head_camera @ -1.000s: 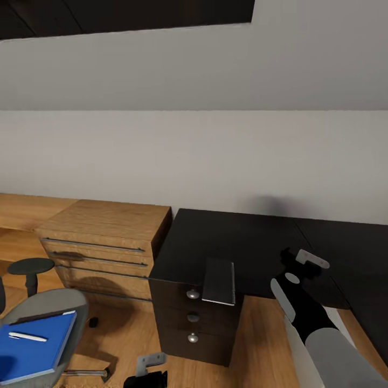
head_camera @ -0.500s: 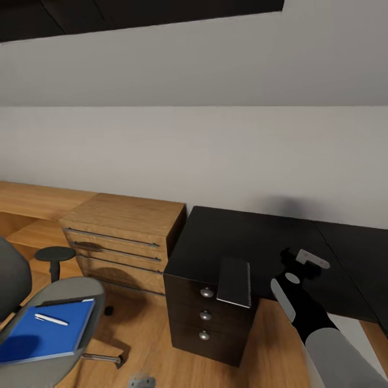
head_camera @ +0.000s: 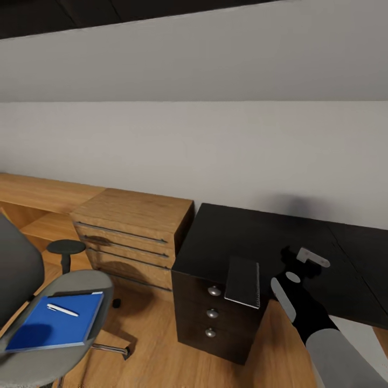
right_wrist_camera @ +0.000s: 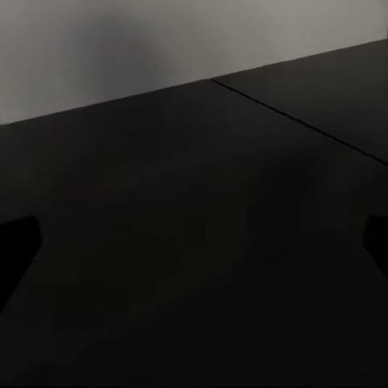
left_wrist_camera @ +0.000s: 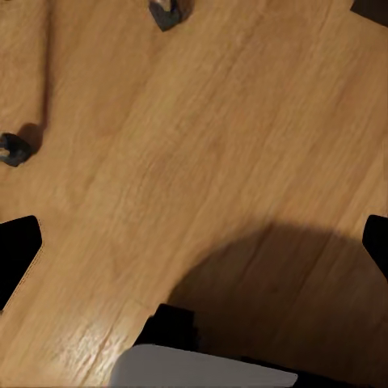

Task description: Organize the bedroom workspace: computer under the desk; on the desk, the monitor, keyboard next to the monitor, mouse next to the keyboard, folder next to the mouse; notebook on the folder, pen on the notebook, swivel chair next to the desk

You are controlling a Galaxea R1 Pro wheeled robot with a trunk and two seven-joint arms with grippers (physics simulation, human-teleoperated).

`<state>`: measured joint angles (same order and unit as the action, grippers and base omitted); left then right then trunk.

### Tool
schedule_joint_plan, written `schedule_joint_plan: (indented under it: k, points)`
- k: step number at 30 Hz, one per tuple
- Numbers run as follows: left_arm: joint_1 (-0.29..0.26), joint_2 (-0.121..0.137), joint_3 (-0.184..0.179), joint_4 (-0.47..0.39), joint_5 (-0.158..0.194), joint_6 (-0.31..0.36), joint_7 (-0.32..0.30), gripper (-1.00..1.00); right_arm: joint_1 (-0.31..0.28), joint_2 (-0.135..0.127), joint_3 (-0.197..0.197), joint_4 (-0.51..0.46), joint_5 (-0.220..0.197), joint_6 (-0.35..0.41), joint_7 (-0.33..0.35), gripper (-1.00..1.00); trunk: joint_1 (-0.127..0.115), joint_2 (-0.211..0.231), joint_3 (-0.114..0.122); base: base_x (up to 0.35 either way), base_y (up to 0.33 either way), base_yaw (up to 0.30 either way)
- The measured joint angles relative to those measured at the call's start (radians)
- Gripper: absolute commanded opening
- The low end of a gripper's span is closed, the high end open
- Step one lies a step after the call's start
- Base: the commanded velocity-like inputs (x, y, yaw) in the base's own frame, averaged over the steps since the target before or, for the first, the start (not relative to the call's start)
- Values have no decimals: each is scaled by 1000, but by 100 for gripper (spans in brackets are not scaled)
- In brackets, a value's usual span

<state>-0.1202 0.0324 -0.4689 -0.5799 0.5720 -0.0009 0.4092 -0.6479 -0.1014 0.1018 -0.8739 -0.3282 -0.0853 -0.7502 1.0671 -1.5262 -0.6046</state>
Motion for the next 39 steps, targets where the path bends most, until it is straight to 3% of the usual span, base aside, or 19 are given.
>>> schedule_joint_plan:
  k: [6, 14, 23, 30, 39]
  points:
    - [0, 1, 0, 82, -3, -105, -37, 100, 9, 0, 1, -8, 0, 0, -22, 100, 0, 0, -8, 0, 0, 28]
    - [0, 2, 0, 171, 0, -327, -135, 100, 15, 1, 4, -9, 0, 1, -25, 100, 0, 0, -10, 0, 0, 2]
    - [0, 0, -1, 205, 3, -344, -139, 100, 38, 2, 9, -44, 1, 0, -25, 100, 0, 0, -14, 0, 0, 101]
    - [0, 0, -1, 213, 4, -342, -138, 100, 40, 2, 63, -45, 1, 1, -25, 100, 0, 0, -22, 0, 0, 196]
    - [0, 0, -1, 218, 4, -337, -136, 100, 40, 1, 69, -45, 1, 0, -25, 100, 0, 0, -32, 0, 0, 199]
